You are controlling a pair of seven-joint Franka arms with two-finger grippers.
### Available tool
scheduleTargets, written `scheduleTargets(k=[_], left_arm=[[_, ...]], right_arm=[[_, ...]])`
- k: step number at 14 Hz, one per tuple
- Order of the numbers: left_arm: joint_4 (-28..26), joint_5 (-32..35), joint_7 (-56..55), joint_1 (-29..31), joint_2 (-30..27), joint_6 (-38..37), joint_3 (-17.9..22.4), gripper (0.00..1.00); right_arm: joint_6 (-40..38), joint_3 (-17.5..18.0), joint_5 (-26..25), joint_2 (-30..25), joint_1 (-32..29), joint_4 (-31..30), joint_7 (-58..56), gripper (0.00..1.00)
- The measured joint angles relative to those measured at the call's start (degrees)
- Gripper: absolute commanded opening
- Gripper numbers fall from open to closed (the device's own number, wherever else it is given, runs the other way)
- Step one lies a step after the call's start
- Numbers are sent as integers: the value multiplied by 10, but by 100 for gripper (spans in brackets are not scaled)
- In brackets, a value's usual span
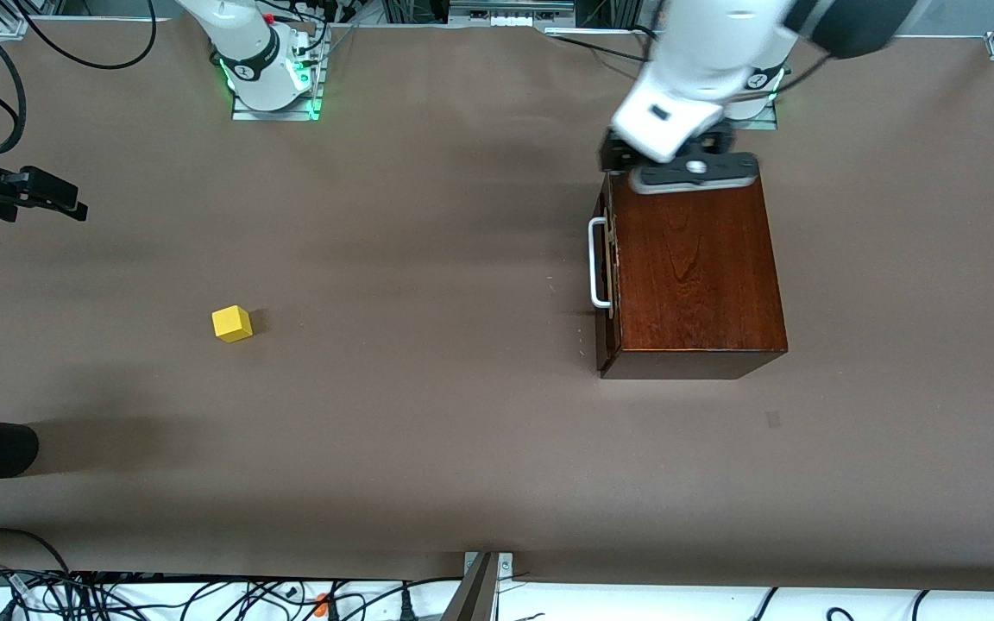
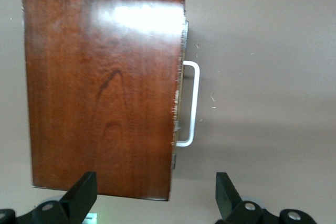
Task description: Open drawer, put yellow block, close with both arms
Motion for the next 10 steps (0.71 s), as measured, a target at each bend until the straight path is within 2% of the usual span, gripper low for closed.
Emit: scheduleTargets(k=[2,4,7,10], left_arm=[[14,35,-52,-55,34,0,-1,100],[18,58,-69,-84,63,13,-2,100],[10,66,-70,-87,98,60,1,100],[-21,66,-62,-87,117,122,2,100]], right_arm=[[0,0,0,0,0,0,0,100],[0,0,0,0,0,0,0,100],[0,0,0,0,0,0,0,100],[0,0,0,0,0,0,0,100]])
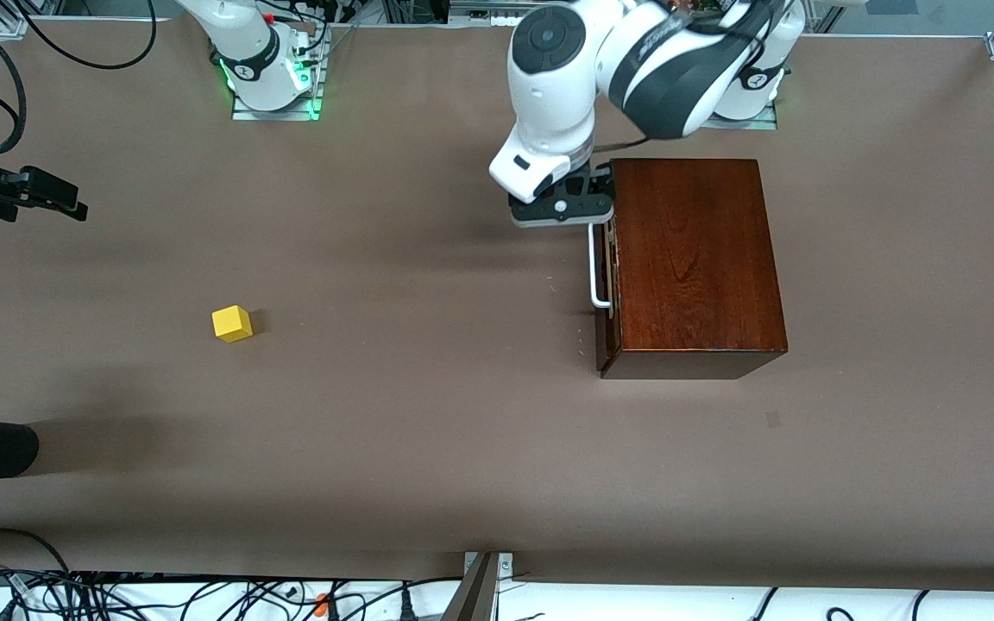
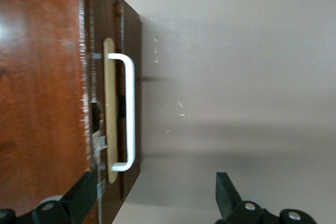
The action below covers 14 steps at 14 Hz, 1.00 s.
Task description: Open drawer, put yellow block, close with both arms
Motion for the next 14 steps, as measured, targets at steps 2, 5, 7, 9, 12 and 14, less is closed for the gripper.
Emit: scheduleTargets(k=[2,5,7,9,12,14], left_arm=[[-24,1,18,0,6,29,0,100],[-53,35,31,1,19,44,1,100],[-65,48,32,3,30,59,2,100],[-75,59,33,6,41,74,4,100],[-78,74,32,8,57,80,8,100],[-78,87,25,9,69,84,9,100]], right_arm=[[0,0,0,0,0,0,0,100],[0,0,0,0,0,0,0,100],[0,0,0,0,0,0,0,100],[0,0,0,0,0,0,0,100],[0,0,0,0,0,0,0,100],[0,0,0,0,0,0,0,100]])
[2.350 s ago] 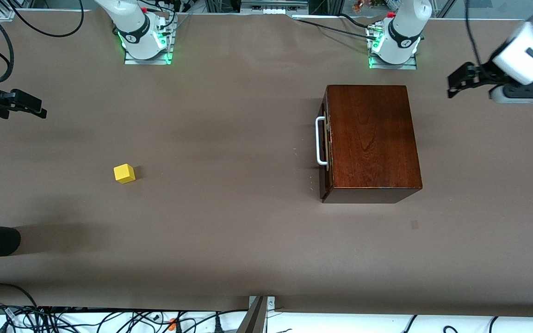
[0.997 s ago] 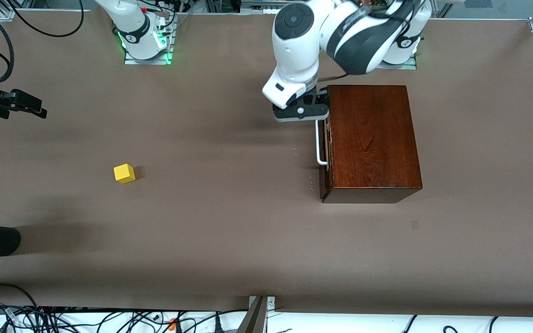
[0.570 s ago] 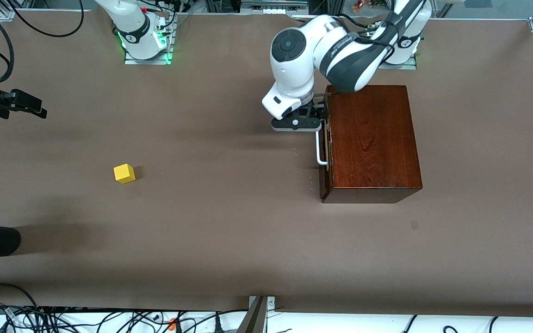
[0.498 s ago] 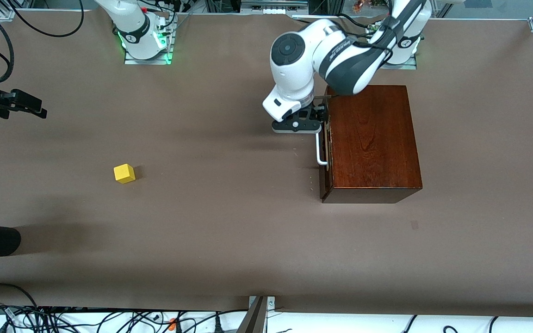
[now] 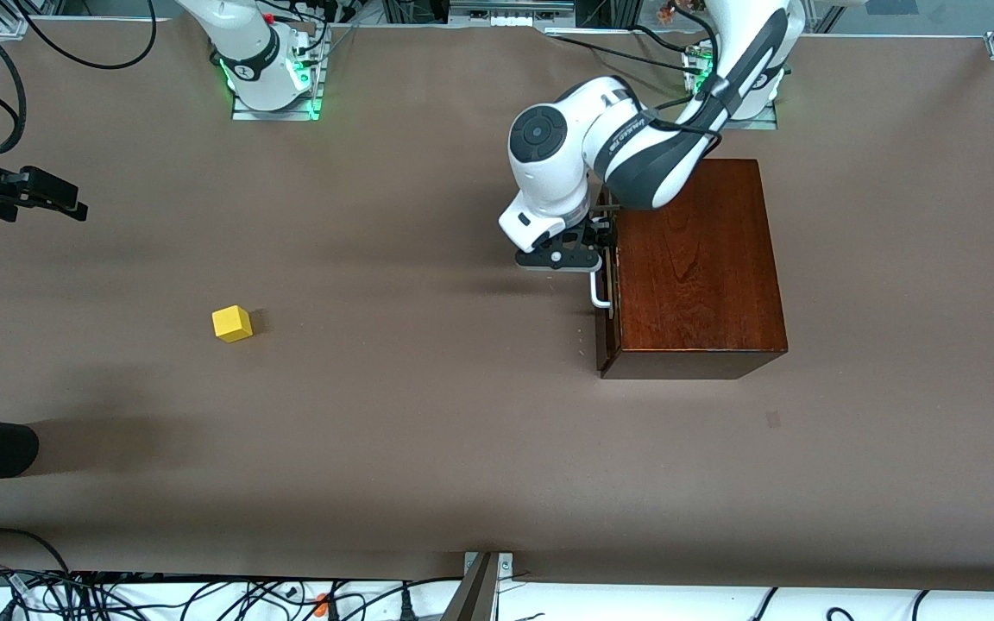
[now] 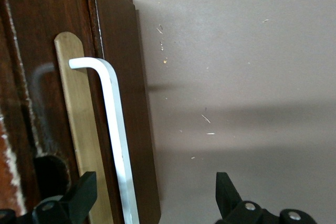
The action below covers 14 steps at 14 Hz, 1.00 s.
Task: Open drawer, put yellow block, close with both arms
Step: 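Pull the drawer open by its handle with the left gripper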
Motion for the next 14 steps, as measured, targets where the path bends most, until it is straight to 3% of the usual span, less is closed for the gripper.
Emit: scheduleTargets(k=[14], left_arm=[[5,48,-92,-6,40,22,-1,100]], right_arm=[[0,0,0,0,0,0,0,100]])
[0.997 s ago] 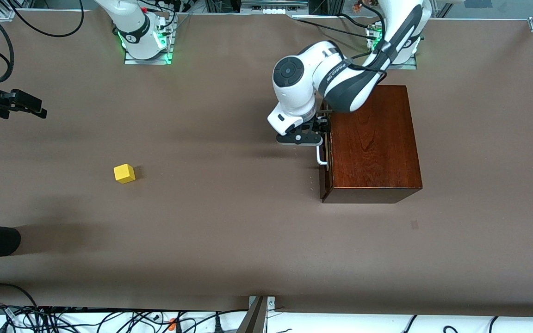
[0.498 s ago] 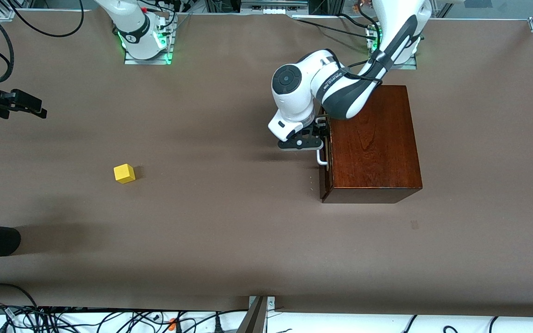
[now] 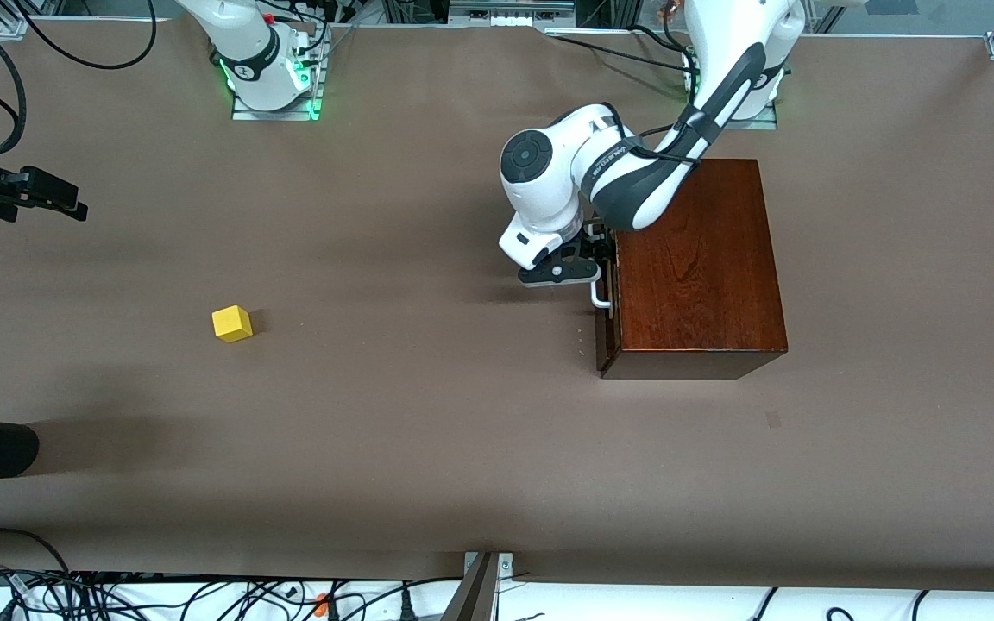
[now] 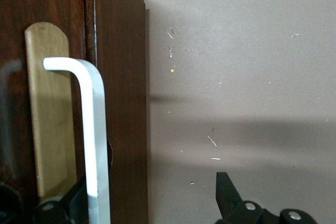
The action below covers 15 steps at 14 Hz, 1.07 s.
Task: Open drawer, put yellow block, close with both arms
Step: 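Pull the drawer open by its handle with the left gripper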
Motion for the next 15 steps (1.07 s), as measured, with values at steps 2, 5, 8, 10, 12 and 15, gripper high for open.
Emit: scheduleTargets(k=[2,5,8,10,12,15], left_arm=[[8,0,0,-7,3,0,0,100],[40,0,-8,-24,25,-1,0,100],[68,11,-24,-44,43,-15,4,100],[81,12,-28,-54,51,-18,8,100],[93,12,-30,-61,58,-20,9,100],[110,12,-33,-73,68,-20,10,100]], right_arm=[[0,0,0,0,0,0,0,100],[0,0,0,0,0,0,0,100],[0,0,0,0,0,0,0,100],[0,0,0,0,0,0,0,100],[0,0,0,0,0,0,0,100],[0,0,0,0,0,0,0,100]])
